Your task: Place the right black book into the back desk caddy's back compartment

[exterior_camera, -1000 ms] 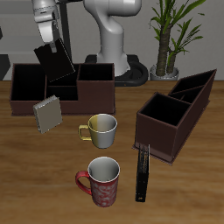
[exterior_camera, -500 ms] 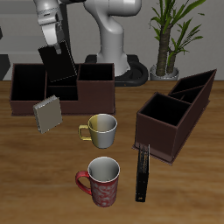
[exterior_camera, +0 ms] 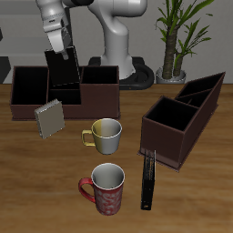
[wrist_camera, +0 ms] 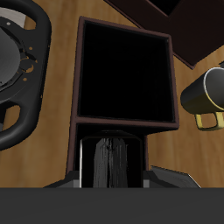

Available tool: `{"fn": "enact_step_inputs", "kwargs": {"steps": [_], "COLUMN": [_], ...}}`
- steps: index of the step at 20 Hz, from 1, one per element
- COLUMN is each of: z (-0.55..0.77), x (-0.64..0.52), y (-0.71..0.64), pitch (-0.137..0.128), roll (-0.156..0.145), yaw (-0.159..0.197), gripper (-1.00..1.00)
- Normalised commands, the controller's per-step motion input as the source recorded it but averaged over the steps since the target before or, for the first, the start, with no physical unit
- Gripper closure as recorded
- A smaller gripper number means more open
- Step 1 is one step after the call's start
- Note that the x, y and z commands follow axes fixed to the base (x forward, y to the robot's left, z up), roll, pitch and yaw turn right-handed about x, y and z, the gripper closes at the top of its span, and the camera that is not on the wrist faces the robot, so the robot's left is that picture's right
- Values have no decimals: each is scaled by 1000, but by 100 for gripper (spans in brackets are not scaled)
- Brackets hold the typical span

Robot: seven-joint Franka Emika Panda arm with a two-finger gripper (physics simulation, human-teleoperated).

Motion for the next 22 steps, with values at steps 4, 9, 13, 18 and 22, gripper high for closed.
{"fn": "enact_step_inputs", "kwargs": {"steps": [4, 9, 13, 18, 22], "z": [-30, -40, 193, -34, -222], "x": [17, -60, 40, 4, -60], "y": [-121, 28, 58, -9, 105], "pitch": [23, -8, -38, 4, 48], "roll": [-35, 6, 0, -4, 25], "yaw": [-57, -11, -38, -31, -8], "gripper": [100, 100, 100, 100, 100]}}
